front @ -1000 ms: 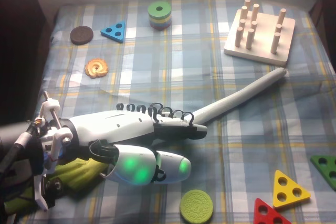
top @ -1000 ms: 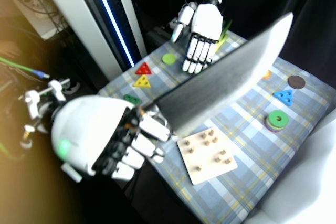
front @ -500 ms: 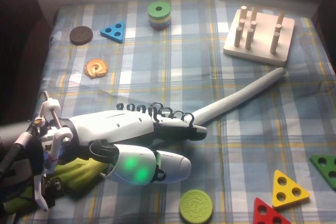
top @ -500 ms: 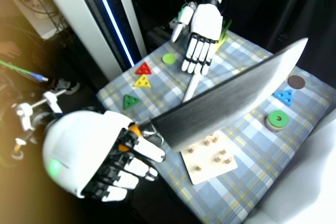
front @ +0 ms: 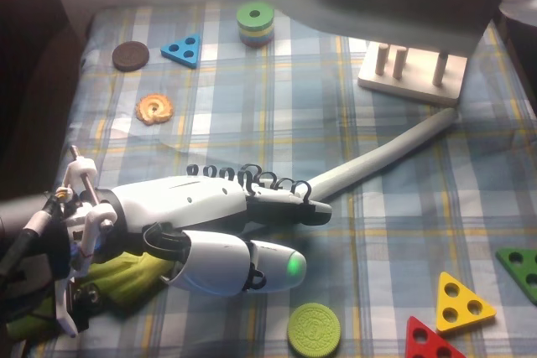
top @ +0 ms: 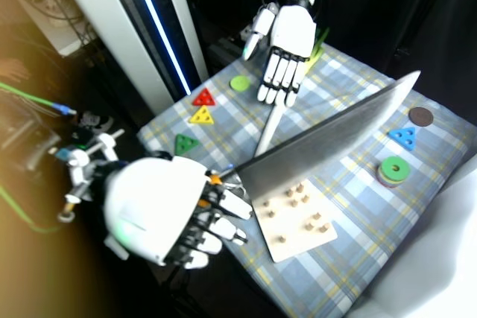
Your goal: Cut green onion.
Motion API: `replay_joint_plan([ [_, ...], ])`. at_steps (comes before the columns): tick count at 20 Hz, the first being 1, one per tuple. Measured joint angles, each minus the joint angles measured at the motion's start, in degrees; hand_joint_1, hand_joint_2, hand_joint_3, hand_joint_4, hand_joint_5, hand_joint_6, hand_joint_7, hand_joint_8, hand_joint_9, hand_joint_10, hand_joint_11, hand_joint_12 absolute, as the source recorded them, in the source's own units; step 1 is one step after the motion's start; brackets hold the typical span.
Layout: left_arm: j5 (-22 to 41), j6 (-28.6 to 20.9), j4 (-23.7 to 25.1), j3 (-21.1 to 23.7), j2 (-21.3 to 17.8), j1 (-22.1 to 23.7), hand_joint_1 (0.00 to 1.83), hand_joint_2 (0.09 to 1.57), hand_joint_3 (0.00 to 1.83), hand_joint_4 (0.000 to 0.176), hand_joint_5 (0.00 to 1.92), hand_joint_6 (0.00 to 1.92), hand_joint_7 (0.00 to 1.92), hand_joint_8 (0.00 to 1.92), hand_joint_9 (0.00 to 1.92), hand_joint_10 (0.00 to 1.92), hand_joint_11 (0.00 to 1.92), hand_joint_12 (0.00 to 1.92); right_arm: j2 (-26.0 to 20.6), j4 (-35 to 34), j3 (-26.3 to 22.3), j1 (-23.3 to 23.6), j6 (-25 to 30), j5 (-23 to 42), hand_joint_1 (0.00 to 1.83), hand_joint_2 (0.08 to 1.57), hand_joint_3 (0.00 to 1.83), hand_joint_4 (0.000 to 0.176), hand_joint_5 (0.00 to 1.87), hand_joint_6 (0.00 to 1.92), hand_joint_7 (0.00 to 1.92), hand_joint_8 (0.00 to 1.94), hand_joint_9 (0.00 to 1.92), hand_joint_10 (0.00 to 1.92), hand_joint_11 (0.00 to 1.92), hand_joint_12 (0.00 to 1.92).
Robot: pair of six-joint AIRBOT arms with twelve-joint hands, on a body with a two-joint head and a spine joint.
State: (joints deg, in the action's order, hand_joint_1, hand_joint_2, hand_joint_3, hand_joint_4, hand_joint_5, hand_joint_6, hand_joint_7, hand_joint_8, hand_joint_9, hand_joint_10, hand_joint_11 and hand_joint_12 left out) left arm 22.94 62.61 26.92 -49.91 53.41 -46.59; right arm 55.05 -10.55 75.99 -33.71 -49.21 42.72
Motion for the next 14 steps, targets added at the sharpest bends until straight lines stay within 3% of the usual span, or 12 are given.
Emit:
replay_joint_plan([
  [4,0.55,0.0,-1.03,1.14,-1.75,0.0,0.0,1.38,0.0,0.0,0.19,0.0,0.23,0.0,0.2,0.0,0.08,0.06,0.09,-0.2,0.48,0.0,-0.46,-3.23,0.58,1.43,0.0,0.17,1.02,1.92,1.24,1.94,1.39,1.92,1.49,1.92],
  [7,2.75,1.75,-3.61,2.73,-4.63,0.0,0.0,1.37,0.0,0.0,0.17,0.0,0.19,0.0,0.14,0.0,0.02,0.04,0.02,-0.26,0.59,-0.04,-0.46,-3.19,0.67,1.43,0.0,0.175,1.0,1.92,1.25,1.94,1.41,1.92,1.5,1.92],
  [9,5.14,4.42,-5.88,3.82,-6.32,0.0,0.0,1.38,0.0,0.0,0.17,0.0,0.17,0.0,0.09,0.01,0.0,0.0,0.02,-0.31,0.59,-0.28,-0.46,-3.08,0.69,1.44,0.0,0.176,0.95,1.92,1.22,1.94,1.38,1.92,1.47,1.92],
  [10,6.84,5.7,-7.08,4.61,-7.26,-0.02,0.0,1.38,0.0,0.0,0.19,0.01,0.18,0.01,0.11,0.01,0.0,0.0,0.07,-0.42,0.59,-0.83,-0.46,-2.82,0.68,1.43,0.0,0.163,0.86,1.92,1.19,1.94,1.36,1.92,1.46,1.92],
  [12,9.11,6.16,-7.65,5.11,-8.33,-0.02,0.0,1.39,0.0,0.0,0.17,0.0,0.15,0.0,0.08,0.0,0.0,0.0,0.2,-1.11,0.59,-1.53,-0.42,-3.23,0.61,1.41,0.0,0.175,0.94,1.92,1.24,1.94,1.39,1.92,1.47,1.92],
  [14,11.58,6.19,-9.22,5.11,-9.77,-0.02,0.0,1.38,0.0,0.0,0.2,0.01,0.18,0.01,0.12,0.02,0.01,0.0,0.9,-2.08,1.55,-1.9,-0.59,-4.57,0.65,1.42,0.0,0.173,0.97,1.92,1.28,1.94,1.44,1.92,1.51,1.92],
])
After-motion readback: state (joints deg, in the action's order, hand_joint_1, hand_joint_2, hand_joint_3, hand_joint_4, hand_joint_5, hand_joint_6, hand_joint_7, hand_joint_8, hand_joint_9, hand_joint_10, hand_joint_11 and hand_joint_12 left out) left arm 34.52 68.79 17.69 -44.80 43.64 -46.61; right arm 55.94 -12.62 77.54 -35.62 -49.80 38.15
